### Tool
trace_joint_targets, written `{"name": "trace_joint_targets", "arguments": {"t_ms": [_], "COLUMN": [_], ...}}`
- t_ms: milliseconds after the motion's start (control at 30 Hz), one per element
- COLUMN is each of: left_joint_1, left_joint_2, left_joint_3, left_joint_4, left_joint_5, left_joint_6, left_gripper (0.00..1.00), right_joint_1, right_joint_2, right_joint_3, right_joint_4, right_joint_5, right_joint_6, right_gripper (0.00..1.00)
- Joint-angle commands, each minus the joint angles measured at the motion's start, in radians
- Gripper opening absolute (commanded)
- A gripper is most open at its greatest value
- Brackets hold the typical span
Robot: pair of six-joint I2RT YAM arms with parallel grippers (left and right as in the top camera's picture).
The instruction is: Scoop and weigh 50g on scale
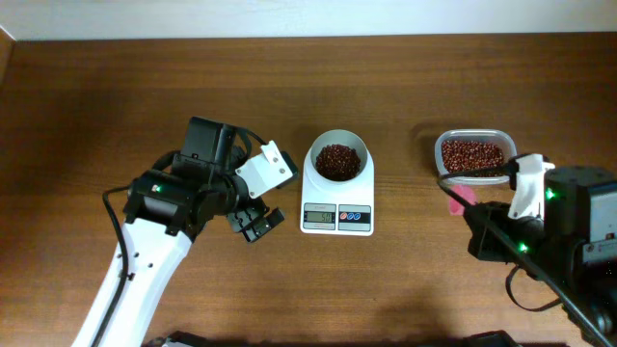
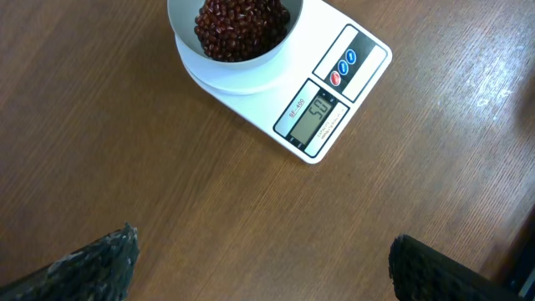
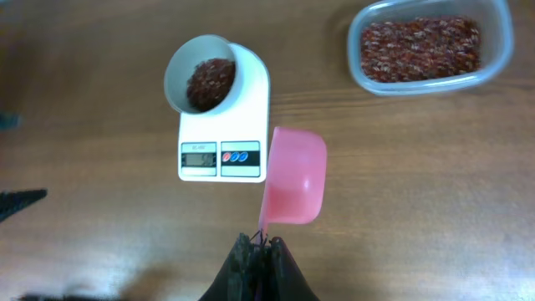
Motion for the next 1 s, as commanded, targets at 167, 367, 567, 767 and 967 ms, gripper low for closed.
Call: {"name": "trace_joint_targets", "arguments": {"t_ms": [167,367,567,767,967], "left_joint_1": [0.004,0.004,0.004,0.004,0.004], "left_joint_2": [-0.01,-0.01,-0.01,-0.01,-0.01], "left_joint_3": [0.015,0.015,0.015,0.015,0.015], "left_joint_4": [0.001,0.001,0.001,0.001,0.002], "left_joint_5": [0.011,0.011,0.011,0.011,0.011], "left_joint_6": [0.016,0.016,0.016,0.016,0.016], "left_gripper": [0.99,0.99,0.99,0.99,0.99], "right_joint_1": [-0.003,-0.003,-0.003,-0.003,-0.003], "right_joint_2": [-0.06,-0.145,-0.146,-0.145,-0.14], "right_joint_3": [-0.045,-0.113,-0.251,-0.474,-0.554], "right_joint_4": [-0.048,-0.037,0.124,0.248,0.315], "right_joint_5": [0.2,0.344,0.342,0.303,0.301], "right_joint_6": [0.232,0.236,0.243,0.402,0.491], "right_gripper": [0.04,0.04,0.04,0.04,0.04]}}
